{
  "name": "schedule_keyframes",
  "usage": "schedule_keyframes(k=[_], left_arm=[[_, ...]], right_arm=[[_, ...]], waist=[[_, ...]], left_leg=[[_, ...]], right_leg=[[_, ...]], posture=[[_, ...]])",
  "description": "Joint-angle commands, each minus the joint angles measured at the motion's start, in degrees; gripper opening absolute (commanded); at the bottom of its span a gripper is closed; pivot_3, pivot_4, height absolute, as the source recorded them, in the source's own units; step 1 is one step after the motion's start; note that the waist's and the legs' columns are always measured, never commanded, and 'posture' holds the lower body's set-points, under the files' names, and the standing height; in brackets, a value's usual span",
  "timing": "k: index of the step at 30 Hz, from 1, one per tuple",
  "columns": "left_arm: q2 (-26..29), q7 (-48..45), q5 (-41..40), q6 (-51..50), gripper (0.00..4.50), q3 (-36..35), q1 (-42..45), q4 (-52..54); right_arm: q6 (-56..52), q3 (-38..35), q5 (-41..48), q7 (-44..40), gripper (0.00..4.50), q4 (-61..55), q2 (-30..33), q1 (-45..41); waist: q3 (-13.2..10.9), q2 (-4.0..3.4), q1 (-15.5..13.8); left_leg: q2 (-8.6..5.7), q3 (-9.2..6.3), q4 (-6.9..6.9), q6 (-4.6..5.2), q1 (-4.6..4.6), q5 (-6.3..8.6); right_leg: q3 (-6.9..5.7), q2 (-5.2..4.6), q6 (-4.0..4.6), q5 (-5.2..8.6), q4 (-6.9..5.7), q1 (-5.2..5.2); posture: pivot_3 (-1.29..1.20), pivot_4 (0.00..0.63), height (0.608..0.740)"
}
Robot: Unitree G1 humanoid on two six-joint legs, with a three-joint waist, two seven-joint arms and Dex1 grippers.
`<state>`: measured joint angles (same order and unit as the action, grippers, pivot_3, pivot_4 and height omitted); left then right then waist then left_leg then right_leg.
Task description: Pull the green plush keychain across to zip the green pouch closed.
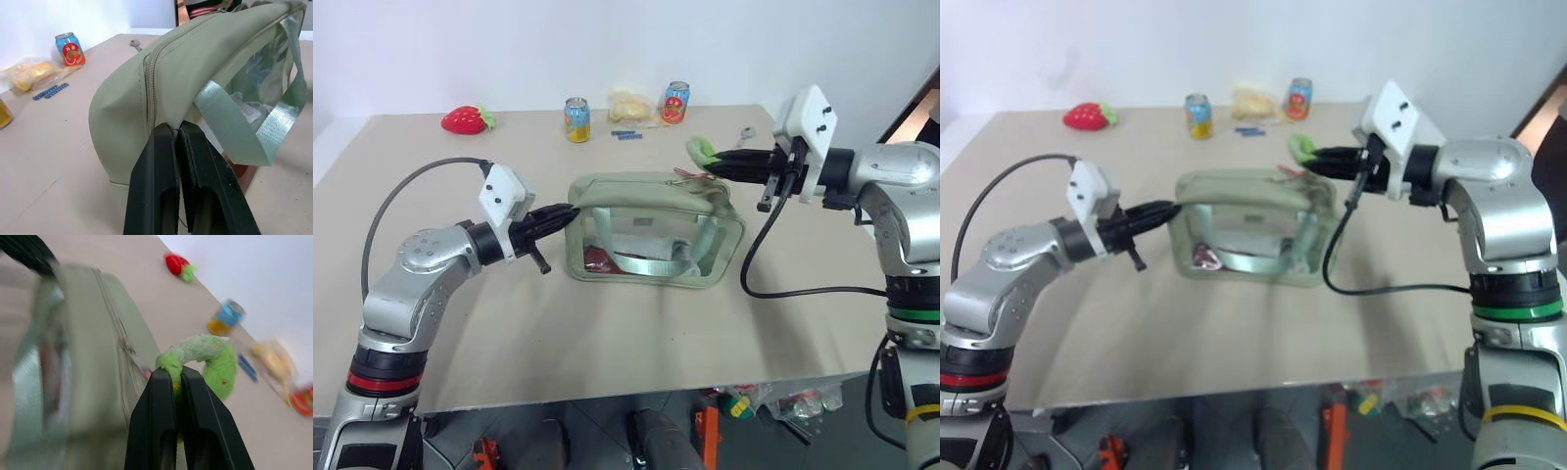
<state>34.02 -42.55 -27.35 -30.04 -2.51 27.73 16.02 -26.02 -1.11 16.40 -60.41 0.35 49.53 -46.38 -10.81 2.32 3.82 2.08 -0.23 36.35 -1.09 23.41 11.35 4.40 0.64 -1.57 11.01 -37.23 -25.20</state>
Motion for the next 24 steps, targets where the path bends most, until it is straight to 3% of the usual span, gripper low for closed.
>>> schedule_keyframes(k=[1, 5, 9, 13, 18, 22, 24], left_arm=[[0.42, 0.47, 0.32, 1.25, 0.0, -1.84, -0.49, 0.64], [0.27, 0.9, -0.71, 0.59, 0.0, -2.71, -1.83, 1.29], [0.59, 0.99, -0.71, 0.6, 0.0, -2.56, -2.42, 1.86], [0.13, 1.36, -0.31, 0.67, 0.0, -1.83, -2.37, 1.65], [-0.83, 2.3, -1.24, -1.3, 0.0, -1.24, -2.11, 2.28], [-0.91, 2.85, -3.0, -3.82, 0.0, -2.08, -2.11, 2.87], [-0.77, 2.45, -5.18, -5.38, 0.73, -3.2, -2.15, 2.95]], right_arm=[[-1.09, -5.0, -2.43, 4.51, 0.05, -0.25, 3.89, 2.11], [-7.48, -6.58, -6.57, 11.19, 0.05, -1.71, 7.98, 7.16], [-10.68, -4.03, -8.18, 11.33, 0.05, -7.92, 10.68, 15.6], [-16.44, 2.0, -7.49, 16.4, 0.05, -17.67, 2.61, 23.96], [-3.83, 9.38, -17.16, 24.94, 0.05, -8.51, -4.67, 27.2], [-0.35, 6.52, -15.72, 26.23, 0.05, -5.71, -8.33, 24.44], [0.87, 3.76, -13.27, 25.1, 0.75, -6.29, -9.27, 22.95]], waist=[[0.0, 0.0, -0.12], [0.0, 0.0, -0.16], [0.0, 0.0, -0.26], [0.07, 0.1, -0.02], [0.08, 0.09, 0.4], [0.09, 0.12, 0.54], [0.09, 0.12, 0.58]], left_leg=[[-0.02, 0.02, 0.0, 0.0, 0.0, 0.0], [-0.03, 0.07, 0.0, 0.0, -0.03, 0.0], [-0.03, 0.08, 0.01, -0.01, -0.07, -0.01], [0.04, 0.07, 0.01, -0.01, -0.16, -0.01], [0.04, 0.09, 0.1, -0.07, -0.2, -0.06], [-0.04, 0.09, 0.25, -0.06, -0.27, -0.08], [-0.11, 0.08, 0.25, -0.03, -0.28, -0.12]], right_leg=[[0.03, -0.01, 0.01, 0.01, 0.0, -0.01], [0.09, -0.02, 0.05, 0.03, 0.0, 0.0], [0.11, -0.01, 0.08, 0.04, 0.0, 0.0], [0.12, 0.07, 0.06, 0.03, -0.02, 0.06], [0.15, 0.09, 0.02, -0.02, -0.02, 0.09], [0.24, 0.08, 0.03, -0.01, 0.11, 0.23], [0.35, 0.08, 0.04, -0.01, 0.1, 0.22]], posture=[[0.0, 0.15, 0.74], [0.0, 0.15, 0.74], [0.0, 0.15, 0.74], [0.0, 0.15, 0.74], [0.0, 0.15, 0.74], [0.0, 0.15, 0.74], [0.0, 0.15, 0.74]])
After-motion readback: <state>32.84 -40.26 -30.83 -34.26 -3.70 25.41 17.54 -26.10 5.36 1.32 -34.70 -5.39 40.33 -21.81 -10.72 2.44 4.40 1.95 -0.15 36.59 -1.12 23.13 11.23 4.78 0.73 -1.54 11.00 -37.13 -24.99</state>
